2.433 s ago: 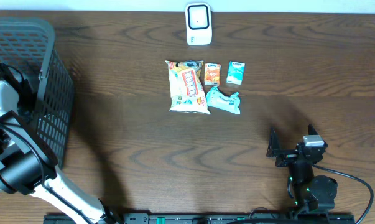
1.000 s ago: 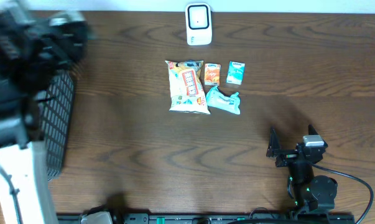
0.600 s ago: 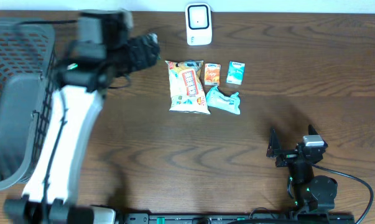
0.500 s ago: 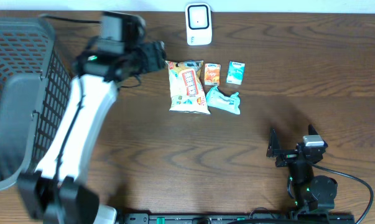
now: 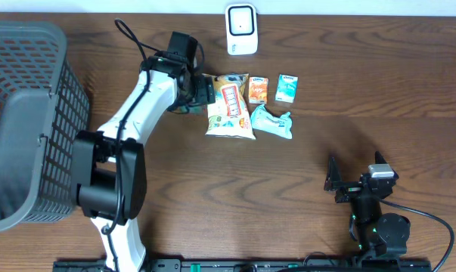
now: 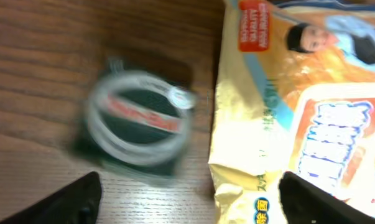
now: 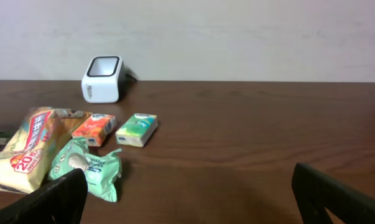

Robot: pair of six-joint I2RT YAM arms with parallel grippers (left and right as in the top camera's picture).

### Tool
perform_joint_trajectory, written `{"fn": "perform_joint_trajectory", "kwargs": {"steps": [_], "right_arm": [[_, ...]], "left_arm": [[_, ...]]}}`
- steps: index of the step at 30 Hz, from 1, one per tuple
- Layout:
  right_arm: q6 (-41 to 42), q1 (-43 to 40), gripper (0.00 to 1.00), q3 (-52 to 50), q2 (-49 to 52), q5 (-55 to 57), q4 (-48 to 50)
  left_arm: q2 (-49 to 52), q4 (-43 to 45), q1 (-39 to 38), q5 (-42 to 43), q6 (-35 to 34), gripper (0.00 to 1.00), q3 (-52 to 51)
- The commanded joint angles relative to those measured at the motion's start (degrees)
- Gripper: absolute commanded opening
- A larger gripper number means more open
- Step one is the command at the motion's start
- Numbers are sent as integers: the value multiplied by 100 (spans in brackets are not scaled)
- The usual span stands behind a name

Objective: Scan the item barcode
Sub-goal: 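Carry the Zam-Buk tin out and place it left of the wipes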

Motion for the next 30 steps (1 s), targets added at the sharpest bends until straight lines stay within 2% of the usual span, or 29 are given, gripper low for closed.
{"fn": "perform_joint_trajectory", "kwargs": {"steps": [1,5,10,18,27,30], "right_arm": [[83,35,99,-7,-31,0,-20],[81,35,99,-7,-31,0,-20],[83,35,99,-7,-31,0,-20],[81,35,99,-7,-31,2,-20],[83,35,99,-7,-31,0,-20],[81,35,99,-7,-31,0,-22]], "left_arm": [[-83,-13,26,-382,81,93,17],[-433,-103,122,-479,87,93,63],[-1333,-299,341,-479,87,94,63],[-2577,-1108,713,-481,87,98,61],[-2798,-2050,750,-470,83,98,61],[-2798,-2116,748,-481,90,98,59]]}}
